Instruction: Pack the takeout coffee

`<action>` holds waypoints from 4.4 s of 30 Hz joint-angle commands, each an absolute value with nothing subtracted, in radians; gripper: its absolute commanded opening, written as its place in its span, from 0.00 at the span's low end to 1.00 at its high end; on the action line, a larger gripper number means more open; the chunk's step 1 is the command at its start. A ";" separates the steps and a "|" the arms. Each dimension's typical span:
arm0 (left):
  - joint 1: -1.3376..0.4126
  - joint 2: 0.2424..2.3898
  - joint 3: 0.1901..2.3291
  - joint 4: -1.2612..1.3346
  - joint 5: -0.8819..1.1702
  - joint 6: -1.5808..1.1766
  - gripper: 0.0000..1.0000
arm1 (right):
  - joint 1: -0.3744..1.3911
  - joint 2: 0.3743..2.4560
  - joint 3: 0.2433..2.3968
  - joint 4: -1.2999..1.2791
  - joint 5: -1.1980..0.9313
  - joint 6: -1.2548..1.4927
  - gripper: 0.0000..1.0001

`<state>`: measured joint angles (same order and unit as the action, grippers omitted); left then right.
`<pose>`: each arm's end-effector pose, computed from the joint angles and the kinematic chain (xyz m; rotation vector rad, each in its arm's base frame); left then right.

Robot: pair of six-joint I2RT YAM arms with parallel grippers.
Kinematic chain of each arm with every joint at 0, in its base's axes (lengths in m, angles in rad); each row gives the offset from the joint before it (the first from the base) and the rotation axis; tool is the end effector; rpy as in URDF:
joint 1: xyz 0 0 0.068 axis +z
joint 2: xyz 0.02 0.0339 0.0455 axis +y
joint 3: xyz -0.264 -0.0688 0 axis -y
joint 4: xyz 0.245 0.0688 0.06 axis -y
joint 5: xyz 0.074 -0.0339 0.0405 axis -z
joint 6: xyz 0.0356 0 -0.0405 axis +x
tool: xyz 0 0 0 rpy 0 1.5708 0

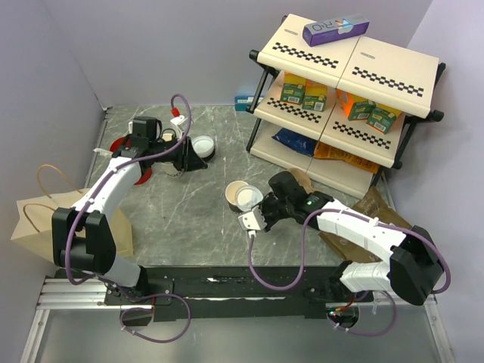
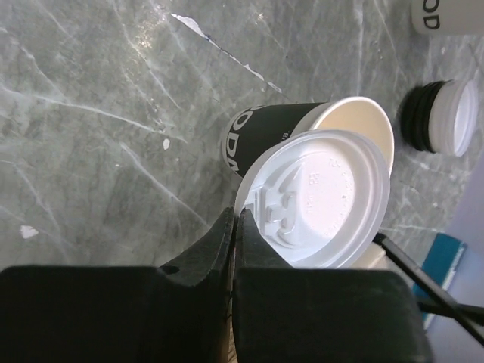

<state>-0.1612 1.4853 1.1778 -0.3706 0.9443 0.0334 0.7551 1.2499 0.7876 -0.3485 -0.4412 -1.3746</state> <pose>0.3142 -0.0803 0.3001 0.7058 2.0144 -1.1201 0.1759 0.1865 0.2315 -2.0982 0.9285 0.2099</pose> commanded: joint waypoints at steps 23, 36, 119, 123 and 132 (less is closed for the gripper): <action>-0.199 1.388 1.130 -0.296 0.877 0.140 0.44 | 0.387 1.569 1.008 0.511 -1.379 0.740 0.00; -0.350 1.448 1.138 -0.318 0.891 0.206 0.46 | 0.351 1.704 0.917 0.689 -1.351 0.967 0.02; -0.502 1.621 1.184 -0.336 0.925 0.295 0.43 | 0.291 1.828 1.100 -0.074 -1.131 0.434 0.45; -0.502 1.626 1.183 -0.339 0.923 0.296 0.43 | 0.291 1.839 1.115 -0.084 -1.128 0.428 0.45; -0.502 1.620 1.184 -0.344 0.913 0.298 0.42 | 0.293 1.839 1.131 -0.114 -1.118 0.402 0.46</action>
<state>-0.4953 1.6211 1.1786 -0.3634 0.9142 0.2932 0.2974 1.8355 1.0904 -0.0952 -1.1343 0.4316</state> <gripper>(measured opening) 0.423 0.454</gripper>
